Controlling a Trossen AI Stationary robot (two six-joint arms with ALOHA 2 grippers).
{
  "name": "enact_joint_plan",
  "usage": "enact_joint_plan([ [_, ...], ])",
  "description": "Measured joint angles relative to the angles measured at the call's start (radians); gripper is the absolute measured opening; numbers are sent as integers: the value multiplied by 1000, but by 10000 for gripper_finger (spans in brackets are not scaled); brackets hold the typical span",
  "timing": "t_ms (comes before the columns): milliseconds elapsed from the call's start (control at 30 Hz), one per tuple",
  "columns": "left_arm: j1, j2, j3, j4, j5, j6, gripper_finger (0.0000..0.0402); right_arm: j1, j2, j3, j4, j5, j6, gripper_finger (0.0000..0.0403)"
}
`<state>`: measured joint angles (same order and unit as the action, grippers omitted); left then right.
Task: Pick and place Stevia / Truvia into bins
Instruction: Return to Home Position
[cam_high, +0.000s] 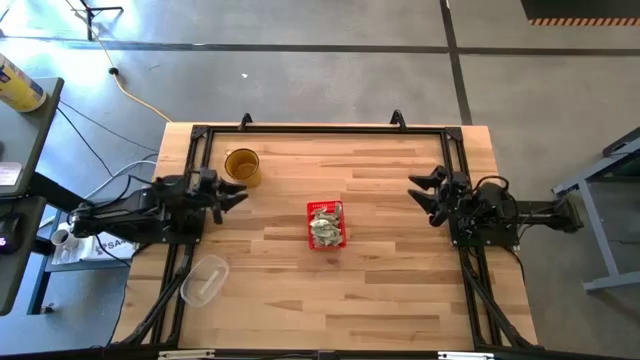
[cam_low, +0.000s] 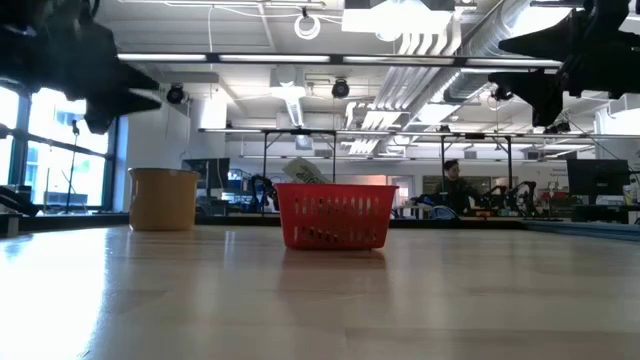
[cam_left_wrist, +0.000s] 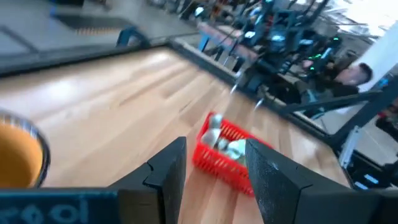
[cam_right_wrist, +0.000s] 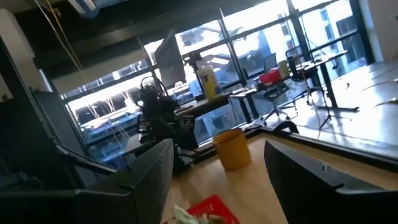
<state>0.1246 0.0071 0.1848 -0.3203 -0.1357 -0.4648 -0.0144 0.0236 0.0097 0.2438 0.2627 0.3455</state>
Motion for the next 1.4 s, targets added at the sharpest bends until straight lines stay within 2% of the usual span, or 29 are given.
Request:
enact_joint_plan([
  [167, 0, 3, -73, -15, -54, -79, 200, -27, 0, 0, -43, 60, -16, 243],
  [333, 0, 48, -61, -82, -101, -21, 200, -39, 3, 0, -165, 134, -14, 243],
  [567, 0, 62, -62, -82, -94, -12, 200, -38, 3, 2, -170, 98, -14, 243],
  [1400, 0, 63, -62, -82, -85, -12, 200, -38, 3, 2, -173, 97, -14, 243],
])
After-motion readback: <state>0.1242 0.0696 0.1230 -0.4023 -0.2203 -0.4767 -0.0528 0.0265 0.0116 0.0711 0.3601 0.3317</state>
